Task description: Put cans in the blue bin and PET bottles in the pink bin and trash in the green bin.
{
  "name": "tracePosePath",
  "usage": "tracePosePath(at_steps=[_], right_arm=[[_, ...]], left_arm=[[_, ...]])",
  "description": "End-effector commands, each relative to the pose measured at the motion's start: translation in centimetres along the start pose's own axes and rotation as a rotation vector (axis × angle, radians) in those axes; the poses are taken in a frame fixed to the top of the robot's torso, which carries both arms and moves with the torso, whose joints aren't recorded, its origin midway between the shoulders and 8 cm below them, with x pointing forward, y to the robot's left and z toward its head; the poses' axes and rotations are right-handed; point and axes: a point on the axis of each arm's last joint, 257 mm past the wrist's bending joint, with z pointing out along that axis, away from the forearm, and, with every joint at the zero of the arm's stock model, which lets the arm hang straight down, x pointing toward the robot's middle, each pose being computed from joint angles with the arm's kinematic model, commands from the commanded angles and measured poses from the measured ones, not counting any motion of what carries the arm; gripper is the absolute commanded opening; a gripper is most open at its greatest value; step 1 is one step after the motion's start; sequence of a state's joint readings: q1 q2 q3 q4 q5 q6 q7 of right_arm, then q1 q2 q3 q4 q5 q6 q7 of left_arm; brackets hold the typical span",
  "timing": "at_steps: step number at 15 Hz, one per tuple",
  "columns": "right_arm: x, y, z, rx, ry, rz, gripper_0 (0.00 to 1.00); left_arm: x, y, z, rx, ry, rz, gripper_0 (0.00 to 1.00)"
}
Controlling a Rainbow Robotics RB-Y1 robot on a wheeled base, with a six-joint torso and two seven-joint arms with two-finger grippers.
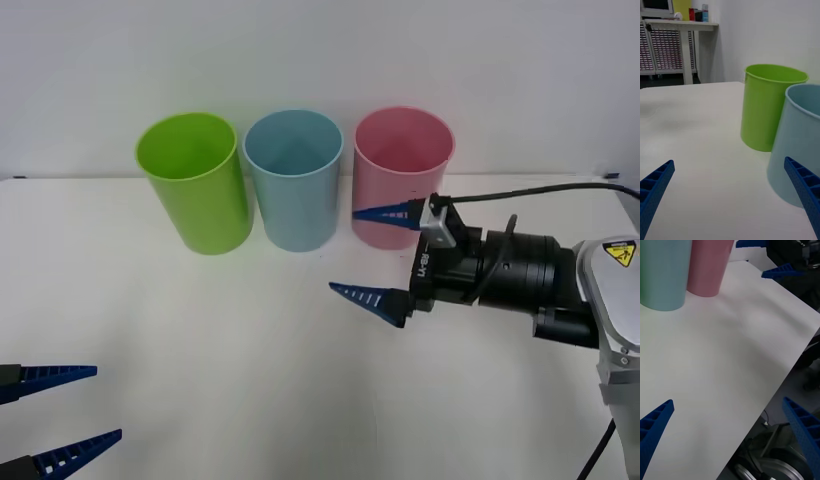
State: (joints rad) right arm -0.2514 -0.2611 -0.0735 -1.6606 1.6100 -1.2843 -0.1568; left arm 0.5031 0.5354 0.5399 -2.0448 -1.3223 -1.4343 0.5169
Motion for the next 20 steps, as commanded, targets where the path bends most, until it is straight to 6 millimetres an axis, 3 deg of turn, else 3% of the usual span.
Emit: tracePosePath(at_steps=[1, 5, 12, 20], right_arm=[[2.4, 1.3, 0.0, -0.048, 0.017, 0.009, 1.0], [5.0, 3.1, -0.3, -0.116, 0.051, 0.04, 1.0], [7.8, 3.6, -1.5, -0.142, 0.158, 0.01, 1.0], [4.9, 3.6, -1.7, -0.143, 0.043, 0.034, 1.0]], left_arm=[[0.0, 0.0, 0.0, 0.0, 0.0, 0.0, 1.0], [0.0, 0.0, 0.0, 0.0, 0.0, 0.0, 1.0], [0.0, 0.0, 0.0, 0.0, 0.0, 0.0, 1.0], [0.0, 0.0, 0.0, 0.0, 0.0, 0.0, 1.0]])
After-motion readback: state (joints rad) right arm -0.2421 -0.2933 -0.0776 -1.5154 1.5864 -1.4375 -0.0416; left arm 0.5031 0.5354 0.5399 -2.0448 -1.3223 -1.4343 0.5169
